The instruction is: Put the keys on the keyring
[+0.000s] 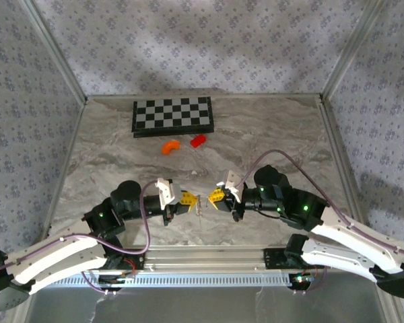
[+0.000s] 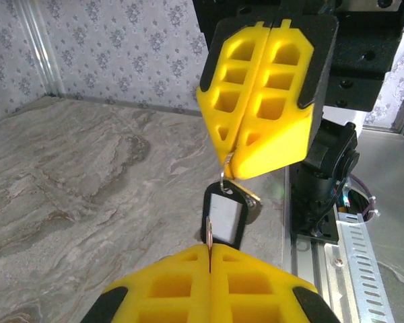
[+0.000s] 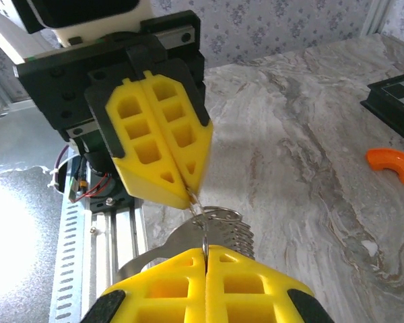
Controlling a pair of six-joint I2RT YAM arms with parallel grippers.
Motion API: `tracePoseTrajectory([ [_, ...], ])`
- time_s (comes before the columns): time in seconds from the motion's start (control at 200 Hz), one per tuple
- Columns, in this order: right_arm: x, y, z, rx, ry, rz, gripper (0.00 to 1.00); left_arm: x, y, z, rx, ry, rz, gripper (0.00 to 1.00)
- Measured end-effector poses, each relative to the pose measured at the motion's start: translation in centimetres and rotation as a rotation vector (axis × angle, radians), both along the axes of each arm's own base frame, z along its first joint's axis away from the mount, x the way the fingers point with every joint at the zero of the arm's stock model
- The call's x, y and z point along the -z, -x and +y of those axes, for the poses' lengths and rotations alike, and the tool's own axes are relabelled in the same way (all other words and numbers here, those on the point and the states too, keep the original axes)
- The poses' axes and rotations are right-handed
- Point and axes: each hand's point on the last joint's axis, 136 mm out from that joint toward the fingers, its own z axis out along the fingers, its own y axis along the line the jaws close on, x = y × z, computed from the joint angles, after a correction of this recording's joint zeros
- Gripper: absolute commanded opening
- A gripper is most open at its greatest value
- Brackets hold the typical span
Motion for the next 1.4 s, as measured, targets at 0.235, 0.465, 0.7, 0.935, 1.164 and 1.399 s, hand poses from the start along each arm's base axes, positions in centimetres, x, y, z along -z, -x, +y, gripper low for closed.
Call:
tracePoseTrajectory([
  [0.235, -0.1, -0.7, 0.5, 0.036, 0.041, 0.015, 0.00, 0.1, 0.0, 0.4, -0.010, -0.007, -0.001, 0.00],
  [0.465, -0.4, -0.4, 1.6, 0.033, 0.073, 0.021, 0.00, 0.2, 0.0, 0.5, -0.013, -0.013, -0.003, 0.00],
  [0.7, 0.7, 0.0, 1.6, 0.040, 0.139, 0.028, 0.00, 0.2, -0.2, 0.5, -0.024, -0.014, -0.004, 0.00],
  [0.935, 1.4, 0.5, 1.3, 0.041, 0.176, 0.025, 0.00, 0.2, -0.2, 0.5, -0.025, -0.014, -0.004, 0.00],
  [1.164, 1.3, 0.1, 1.3, 0.061, 0.172, 0.011, 0.00, 0.0, -0.1, 0.6, -0.024, -0.009, -0.006, 0.00],
  [1.399, 0.8, 0.0, 1.6, 0.063, 0.150, 0.004, 0.00, -0.3, 0.0, 0.7, -0.024, 0.001, -0.013, 0.00],
])
